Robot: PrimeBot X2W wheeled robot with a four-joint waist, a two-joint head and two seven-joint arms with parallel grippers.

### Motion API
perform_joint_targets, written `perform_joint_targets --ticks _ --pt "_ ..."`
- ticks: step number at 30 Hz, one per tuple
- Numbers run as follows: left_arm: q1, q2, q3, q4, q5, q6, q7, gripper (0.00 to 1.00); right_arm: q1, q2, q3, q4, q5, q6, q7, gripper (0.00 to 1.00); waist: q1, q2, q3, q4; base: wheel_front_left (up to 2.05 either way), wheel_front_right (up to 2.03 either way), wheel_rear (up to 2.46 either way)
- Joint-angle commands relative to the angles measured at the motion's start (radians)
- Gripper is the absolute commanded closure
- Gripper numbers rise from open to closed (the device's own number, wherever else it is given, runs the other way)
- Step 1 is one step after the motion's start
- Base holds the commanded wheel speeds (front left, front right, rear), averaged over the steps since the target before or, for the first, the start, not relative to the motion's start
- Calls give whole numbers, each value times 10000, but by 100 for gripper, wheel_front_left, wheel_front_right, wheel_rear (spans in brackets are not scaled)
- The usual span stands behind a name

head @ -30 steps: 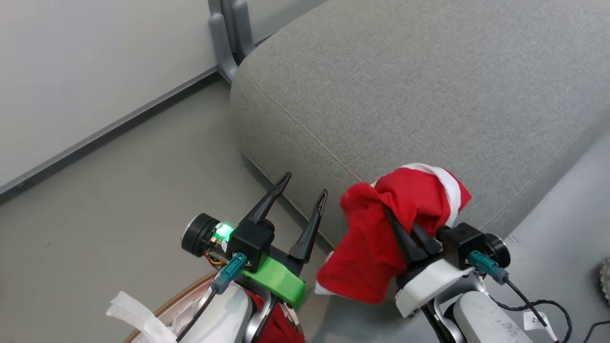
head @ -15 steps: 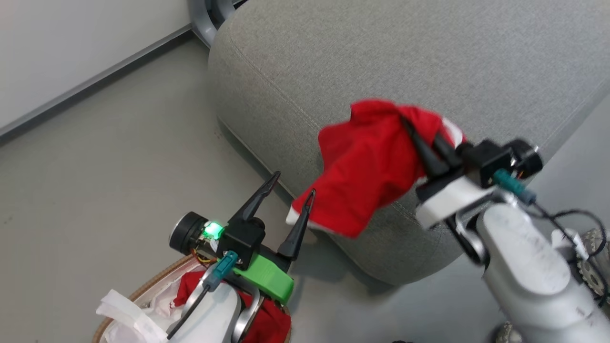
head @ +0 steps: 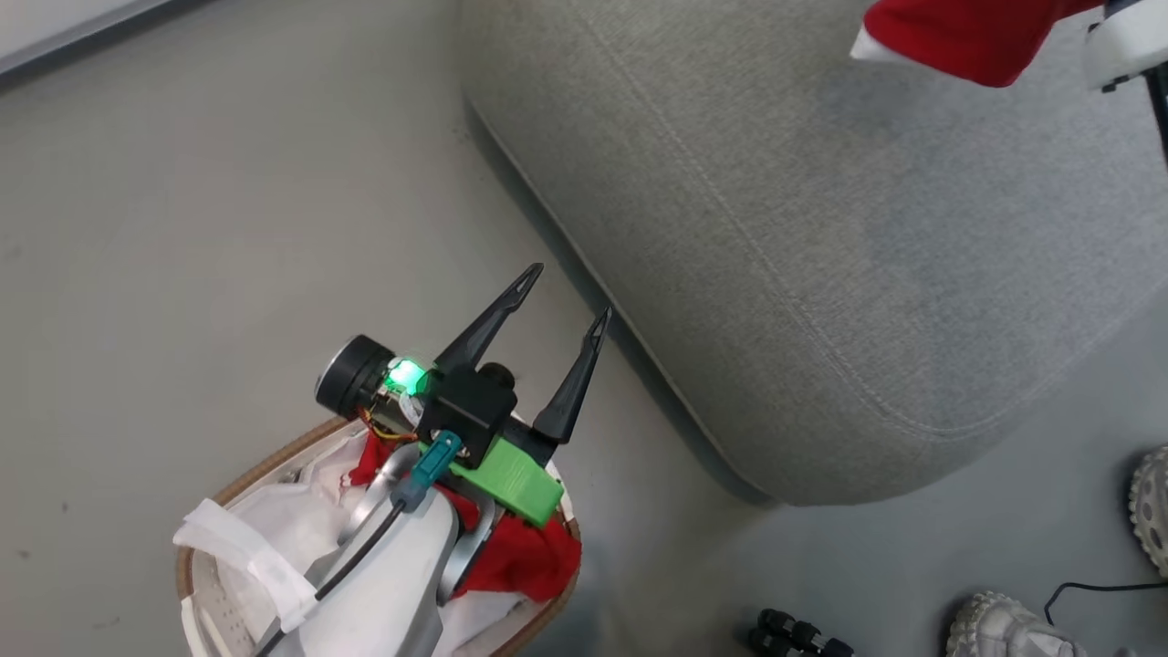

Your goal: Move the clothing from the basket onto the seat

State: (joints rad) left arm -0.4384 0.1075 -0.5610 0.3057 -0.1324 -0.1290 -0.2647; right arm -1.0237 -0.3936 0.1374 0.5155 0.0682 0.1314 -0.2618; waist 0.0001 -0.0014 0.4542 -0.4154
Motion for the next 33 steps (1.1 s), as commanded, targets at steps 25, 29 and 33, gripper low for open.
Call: perform_joint_targets --ticks 25,29,33 --pt "-183 28 403 -274 108 -23 6 0 2556 1587 -2037 2097 -436 -14 -34 0 -1 14 931 1561 0 0 0" --pt "189 -108 729 -298 70 -22 6 0 3477 1585 -1863 1788 -391 -14 -34 0 -1 14 200 1538 0 0 0" --pt "694 -183 1222 -257 101 36 6 0 4381 1666 -1492 1330 -122 -14 -34 0 -1 14 -518 1627 0 0 0"
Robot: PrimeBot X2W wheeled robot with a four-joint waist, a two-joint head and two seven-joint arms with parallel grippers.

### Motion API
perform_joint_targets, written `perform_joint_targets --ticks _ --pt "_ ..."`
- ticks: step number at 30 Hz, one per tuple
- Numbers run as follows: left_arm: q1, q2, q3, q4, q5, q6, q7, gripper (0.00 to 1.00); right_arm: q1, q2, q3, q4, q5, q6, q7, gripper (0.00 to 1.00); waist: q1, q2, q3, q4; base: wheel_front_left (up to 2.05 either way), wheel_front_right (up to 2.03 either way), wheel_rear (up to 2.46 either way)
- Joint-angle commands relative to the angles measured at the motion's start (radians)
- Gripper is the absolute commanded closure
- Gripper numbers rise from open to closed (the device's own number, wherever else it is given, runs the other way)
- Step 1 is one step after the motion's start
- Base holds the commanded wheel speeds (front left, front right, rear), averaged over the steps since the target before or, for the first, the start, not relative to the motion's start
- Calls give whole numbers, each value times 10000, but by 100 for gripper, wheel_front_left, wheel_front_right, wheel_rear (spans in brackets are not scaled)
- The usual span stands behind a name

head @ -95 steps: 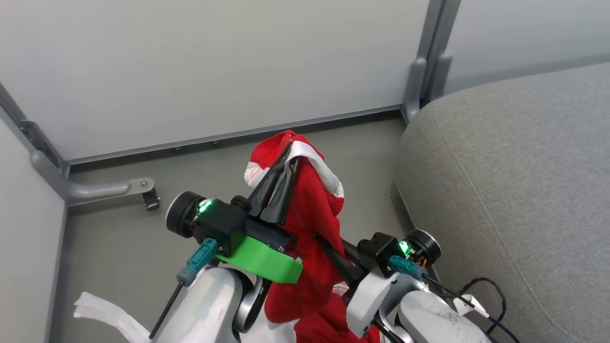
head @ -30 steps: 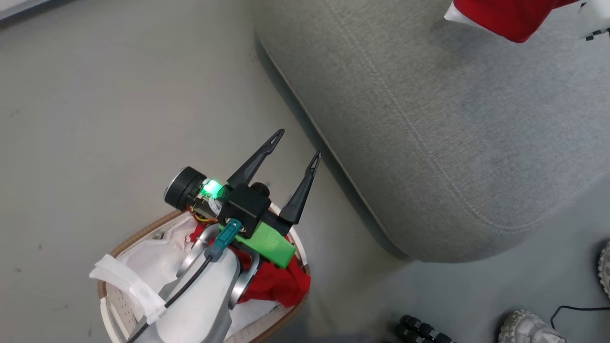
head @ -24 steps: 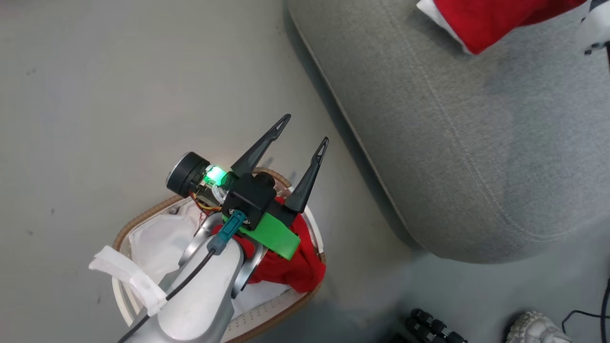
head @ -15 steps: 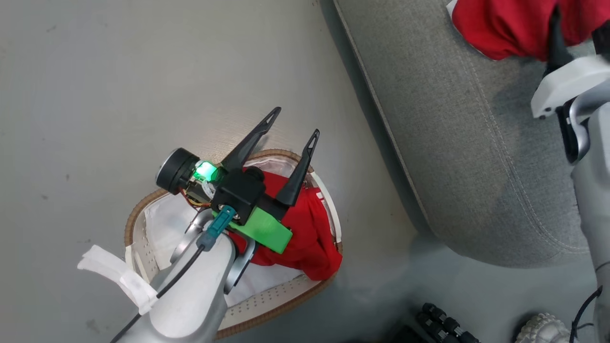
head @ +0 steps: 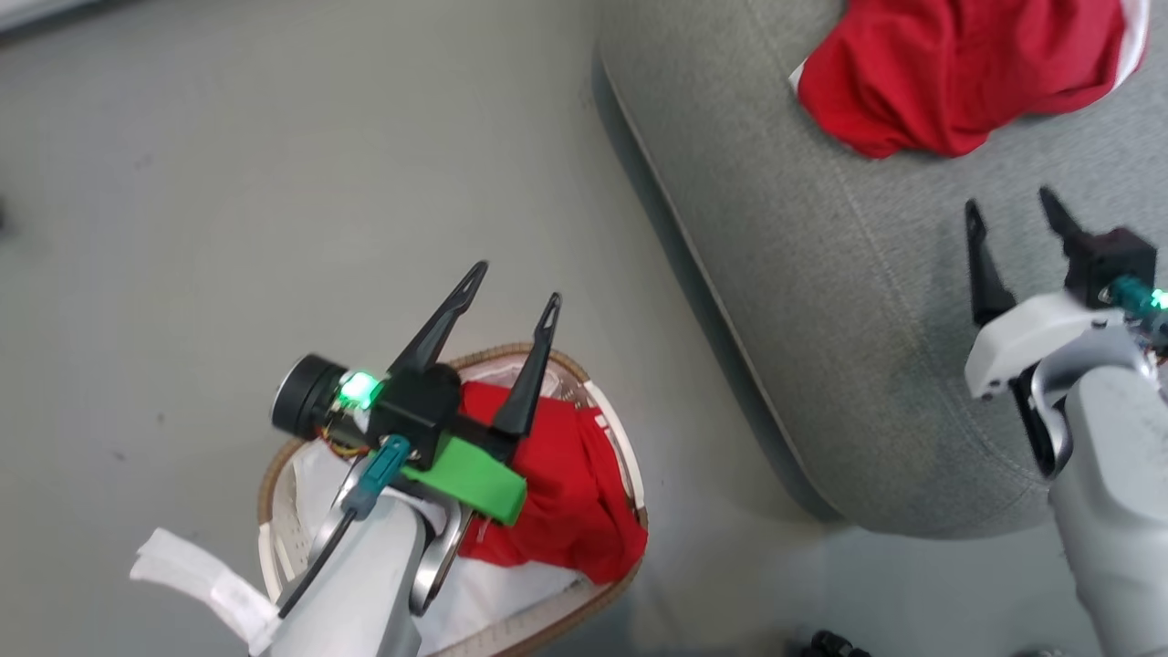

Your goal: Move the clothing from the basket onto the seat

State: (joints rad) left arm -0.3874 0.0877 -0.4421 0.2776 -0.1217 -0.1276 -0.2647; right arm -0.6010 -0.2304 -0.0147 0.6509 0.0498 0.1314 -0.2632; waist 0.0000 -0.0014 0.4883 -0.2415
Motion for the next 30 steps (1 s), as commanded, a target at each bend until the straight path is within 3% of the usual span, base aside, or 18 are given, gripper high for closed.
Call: perform_joint_targets --ticks 1,14,24,30 --pt "330 -4 189 20 16 53 6 0 372 98 115 -200 160 -14 -20 0 0 14 -1030 -57 0 0 0" --pt "2098 -115 2691 196 163 754 6 0 1983 1049 569 -2159 620 -14 -20 0 0 14 -2672 1164 0 0 0" --pt "3065 -231 4489 707 189 1029 6 0 2802 1478 1091 -2140 679 -14 -20 0 0 14 -3604 2097 0 0 0" --pt "3639 -293 4996 959 269 954 6 0 3362 1616 1402 -1942 798 -14 -20 0 0 14 -4114 2349 0 0 0"
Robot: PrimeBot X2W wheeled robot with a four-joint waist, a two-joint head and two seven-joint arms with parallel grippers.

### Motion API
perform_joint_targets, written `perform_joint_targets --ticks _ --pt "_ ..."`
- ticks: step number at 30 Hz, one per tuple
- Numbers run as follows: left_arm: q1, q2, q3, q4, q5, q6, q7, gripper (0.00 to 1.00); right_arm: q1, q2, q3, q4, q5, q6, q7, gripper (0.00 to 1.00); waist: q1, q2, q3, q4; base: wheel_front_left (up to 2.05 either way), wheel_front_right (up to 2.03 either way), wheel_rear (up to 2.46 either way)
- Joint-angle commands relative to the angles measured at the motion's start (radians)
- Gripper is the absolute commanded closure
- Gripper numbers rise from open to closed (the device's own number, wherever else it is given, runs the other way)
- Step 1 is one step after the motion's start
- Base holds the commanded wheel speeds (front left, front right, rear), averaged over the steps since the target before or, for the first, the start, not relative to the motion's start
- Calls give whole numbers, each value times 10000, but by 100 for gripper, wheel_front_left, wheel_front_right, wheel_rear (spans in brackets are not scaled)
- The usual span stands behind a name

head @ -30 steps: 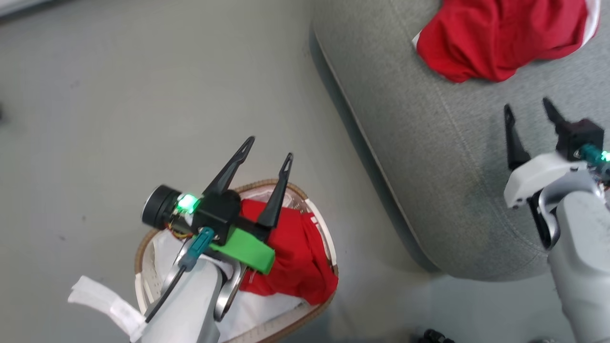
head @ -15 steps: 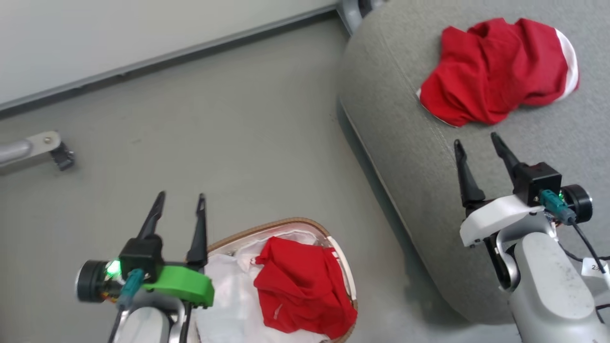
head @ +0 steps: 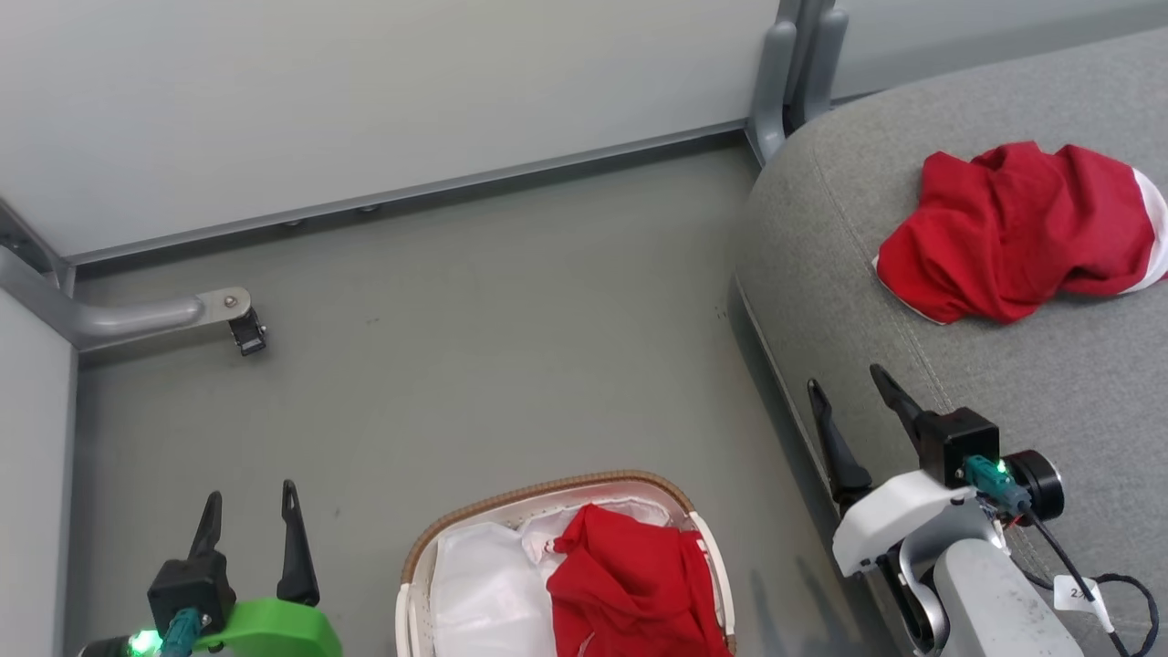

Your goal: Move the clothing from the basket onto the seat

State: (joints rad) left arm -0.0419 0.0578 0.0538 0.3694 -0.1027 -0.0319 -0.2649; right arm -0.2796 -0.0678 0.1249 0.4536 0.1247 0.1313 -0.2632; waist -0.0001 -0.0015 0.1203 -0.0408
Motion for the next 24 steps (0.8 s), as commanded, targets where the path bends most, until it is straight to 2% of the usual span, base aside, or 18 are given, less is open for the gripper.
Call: perform_joint_targets --ticks 1,13,19,24 --pt "273 -4 82 47 82 18 8 0 227 3 40 63 70 -10 -20 0 1 15 -503 360 0 0 0" --pt "1090 -65 86 -107 -179 37 8 0 910 70 160 257 215 -10 -20 0 1 15 -918 484 0 0 0" --pt "819 -67 -164 -142 -236 -14 8 0 711 81 225 222 200 -10 -20 0 1 15 -727 403 0 0 0" --pt "394 -59 -834 -64 -327 -172 8 0 389 51 256 -16 255 -10 -20 0 1 15 -185 219 0 0 0"
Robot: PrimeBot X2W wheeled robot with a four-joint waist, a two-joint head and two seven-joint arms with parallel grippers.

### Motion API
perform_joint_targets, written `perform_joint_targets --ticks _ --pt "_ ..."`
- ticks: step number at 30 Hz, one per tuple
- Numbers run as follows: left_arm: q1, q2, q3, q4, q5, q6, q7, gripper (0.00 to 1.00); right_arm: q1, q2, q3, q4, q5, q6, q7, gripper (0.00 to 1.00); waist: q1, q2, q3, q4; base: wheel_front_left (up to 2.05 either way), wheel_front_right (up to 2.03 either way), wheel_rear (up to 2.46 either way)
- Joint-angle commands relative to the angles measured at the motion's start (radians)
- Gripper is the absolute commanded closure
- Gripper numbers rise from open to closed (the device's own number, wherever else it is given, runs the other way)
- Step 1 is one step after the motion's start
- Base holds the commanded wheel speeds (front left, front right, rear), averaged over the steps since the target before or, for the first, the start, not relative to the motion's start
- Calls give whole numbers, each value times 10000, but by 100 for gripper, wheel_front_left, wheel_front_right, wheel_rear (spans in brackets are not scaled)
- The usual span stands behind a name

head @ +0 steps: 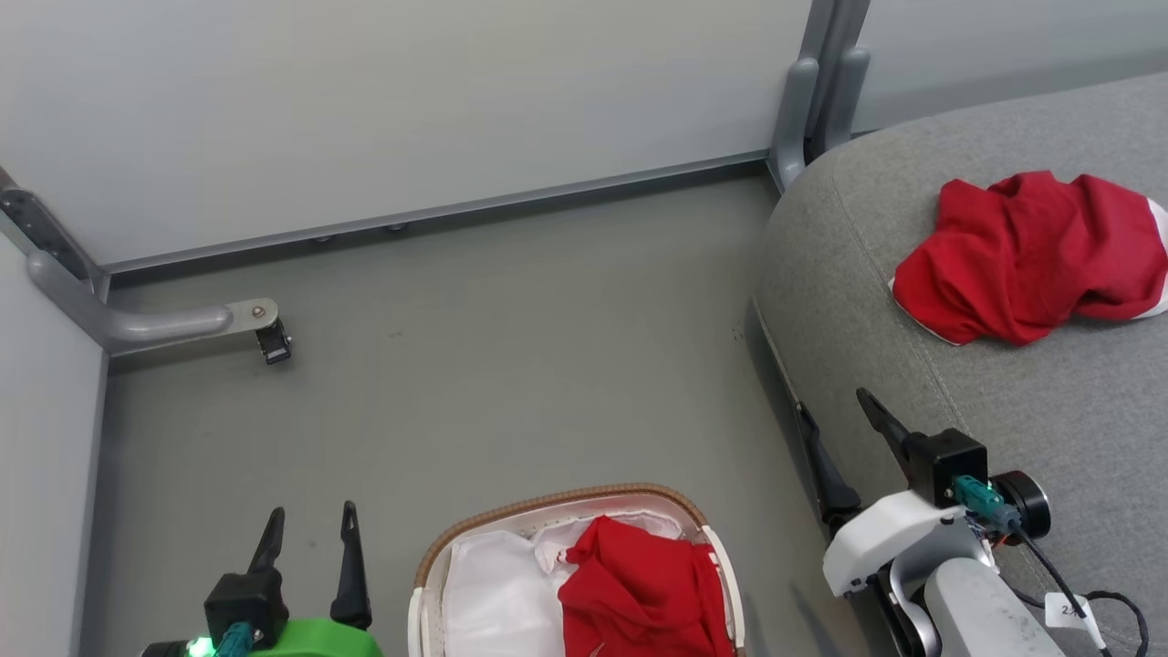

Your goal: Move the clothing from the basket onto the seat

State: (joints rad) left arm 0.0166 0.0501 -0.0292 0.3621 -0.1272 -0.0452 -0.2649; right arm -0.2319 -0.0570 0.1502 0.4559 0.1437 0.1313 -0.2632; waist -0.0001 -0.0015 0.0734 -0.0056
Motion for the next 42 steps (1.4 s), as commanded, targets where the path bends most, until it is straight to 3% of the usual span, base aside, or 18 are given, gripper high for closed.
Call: perform_joint_targets --ticks 1,12,22,29,42 --pt "-285 18 -164 42 -133 -50 8 0 -166 -73 12 -109 63 -10 -20 0 1 15 428 -190 0 0 0" --pt "-2086 23 -2138 1169 -718 -301 8 0 -1471 -191 44 -1163 172 -10 -20 0 1 15 2557 -1292 0 0 0" --pt "-3907 44 -3795 3521 -1339 -618 10 0 -2241 -105 37 -2064 221 -12 -20 0 1 15 4530 -2311 0 0 0" --pt "-5098 41 -5565 5516 -1541 -859 9 0 -2442 -41 -115 -2256 269 -10 -20 0 1 15 5328 -2670 0 0 0" --pt "-6259 232 -8714 6854 -1999 -859 9 0 -2688 36 -187 -2435 261 -10 -20 0 1 15 6177 -2791 0 0 0"
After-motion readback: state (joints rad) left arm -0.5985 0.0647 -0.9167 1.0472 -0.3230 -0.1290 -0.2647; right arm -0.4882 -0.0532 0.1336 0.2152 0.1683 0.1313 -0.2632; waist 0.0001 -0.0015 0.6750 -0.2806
